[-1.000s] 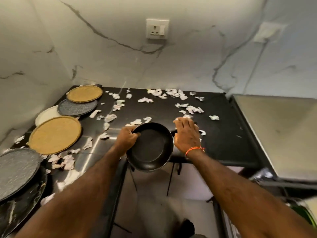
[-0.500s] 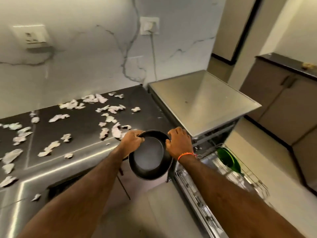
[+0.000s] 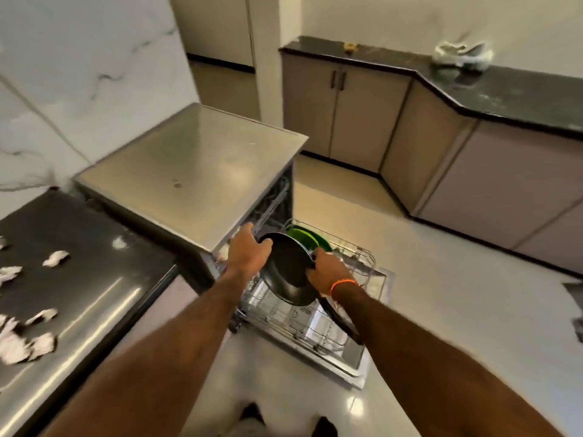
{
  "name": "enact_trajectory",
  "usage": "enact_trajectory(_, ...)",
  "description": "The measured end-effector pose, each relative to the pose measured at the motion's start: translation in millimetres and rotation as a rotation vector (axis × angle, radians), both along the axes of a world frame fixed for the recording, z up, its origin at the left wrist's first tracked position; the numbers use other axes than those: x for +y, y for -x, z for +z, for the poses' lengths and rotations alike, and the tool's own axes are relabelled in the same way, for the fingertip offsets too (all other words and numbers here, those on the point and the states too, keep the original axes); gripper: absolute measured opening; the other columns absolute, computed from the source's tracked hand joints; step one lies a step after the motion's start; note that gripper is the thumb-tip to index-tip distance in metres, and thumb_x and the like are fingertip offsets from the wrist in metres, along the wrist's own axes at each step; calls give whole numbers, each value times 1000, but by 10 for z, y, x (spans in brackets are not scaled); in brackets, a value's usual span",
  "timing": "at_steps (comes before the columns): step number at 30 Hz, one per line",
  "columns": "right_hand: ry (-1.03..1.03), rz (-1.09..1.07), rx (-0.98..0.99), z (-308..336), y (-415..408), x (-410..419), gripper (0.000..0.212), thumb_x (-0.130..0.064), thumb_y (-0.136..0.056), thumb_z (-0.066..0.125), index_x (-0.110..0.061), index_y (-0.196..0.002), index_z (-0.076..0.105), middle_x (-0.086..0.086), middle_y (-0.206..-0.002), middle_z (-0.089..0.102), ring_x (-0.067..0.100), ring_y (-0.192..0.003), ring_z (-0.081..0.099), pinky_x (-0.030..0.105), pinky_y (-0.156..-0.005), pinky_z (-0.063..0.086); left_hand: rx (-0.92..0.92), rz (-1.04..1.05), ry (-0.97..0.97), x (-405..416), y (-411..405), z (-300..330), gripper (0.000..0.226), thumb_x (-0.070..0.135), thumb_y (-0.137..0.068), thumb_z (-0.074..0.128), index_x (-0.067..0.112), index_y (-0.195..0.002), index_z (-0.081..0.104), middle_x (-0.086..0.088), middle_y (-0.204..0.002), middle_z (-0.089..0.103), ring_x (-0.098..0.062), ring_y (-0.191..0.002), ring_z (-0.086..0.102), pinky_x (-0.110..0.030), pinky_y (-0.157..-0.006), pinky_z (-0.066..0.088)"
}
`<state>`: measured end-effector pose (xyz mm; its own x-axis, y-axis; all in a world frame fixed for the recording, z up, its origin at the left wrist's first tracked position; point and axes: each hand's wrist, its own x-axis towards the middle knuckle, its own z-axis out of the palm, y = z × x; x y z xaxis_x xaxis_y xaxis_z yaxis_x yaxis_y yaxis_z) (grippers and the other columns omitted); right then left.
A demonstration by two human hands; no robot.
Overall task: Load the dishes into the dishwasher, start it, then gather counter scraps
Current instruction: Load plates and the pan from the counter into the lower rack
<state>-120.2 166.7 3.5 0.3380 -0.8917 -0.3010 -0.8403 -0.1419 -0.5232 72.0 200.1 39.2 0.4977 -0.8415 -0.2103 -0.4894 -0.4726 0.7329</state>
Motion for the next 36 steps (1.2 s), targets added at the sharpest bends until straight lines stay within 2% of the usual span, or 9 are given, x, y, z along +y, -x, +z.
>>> enact_trajectory(3,-129,-229,-100,-186,270,-31,42,-21,-84,65,-10,-119,47,16,-111,65,36,-100,65,40,-83,55,301,-66,-95,-392,392,-157,71,51,-81,73,9,-136,57,-15,-125,66,-30,-115,65,-49,-101,52)
enact_trajectory(6,-246,-391,-202,-395,474,-43,49,-21,-81,69,-15,-121,43,14,-110,67,32,-95,68,46,-86,58,602,-290,-180,-661,794,-266,40,25,-97,65,14,-134,58,-10,-117,68,-25,-106,68,-41,-82,59)
enact_trajectory(9,-290,-551,-250,-636,657,-113,50,-19,-82,67,-14,-126,44,15,-112,66,31,-96,68,47,-86,59,668,-543,-272,-900,1069,-423,34,12,-102,56,20,-135,59,-4,-121,69,-22,-112,67,-41,-90,58)
enact_trajectory(19,-330,-1249,-538,-1136,926,-493,39,0,-87,61,-13,-114,36,14,-107,56,30,-75,69,43,-63,63,248,-672,-527,-1187,1010,-1581,49,28,-88,77,14,-132,62,-3,-127,68,-18,-111,65,-37,-99,54)
enact_trajectory(22,-373,-1423,-763,-1248,918,-595,44,7,-86,56,-12,-118,33,15,-117,47,35,-94,64,48,-69,63,181,-585,-498,-1215,1078,-1812,56,44,-92,69,14,-137,57,-3,-131,64,-21,-116,62,-37,-99,51)
enact_trajectory(26,-397,-1640,-1050,-1356,765,-669,49,17,-85,44,-11,-124,31,17,-126,39,43,-114,55,40,-62,63,65,-226,-505,-1362,1234,-1882,38,41,-96,59,3,-94,67,-9,-88,72,-22,-72,66,-42,-75,62)
enact_trajectory(31,-345,-1770,-1252,-1603,602,-654,51,19,-83,46,-8,-125,36,21,-123,48,46,-105,63,41,-63,63,710,29,-903,-1445,1523,-2099,58,55,-95,60,-2,-106,62,-23,-99,72,-31,-82,72,-42,-73,63)
enact_trajectory(34,-304,-1655,-1233,-1777,588,-558,59,18,-82,56,-14,-130,42,16,-121,58,40,-100,68,46,-74,63,1017,170,-767,-1484,1622,-2318,36,37,-95,68,3,-109,66,-22,-100,76,-22,-67,71,-33,-58,60)
enact_trajectory(36,-269,-1502,-1178,-1815,598,-467,63,13,-81,65,-17,-134,48,13,-122,63,34,-104,68,43,-77,62,1124,274,-634,-1550,1682,-2458,27,23,-96,67,2,-113,65,-21,-104,75,-28,-78,75,-38,-60,60)
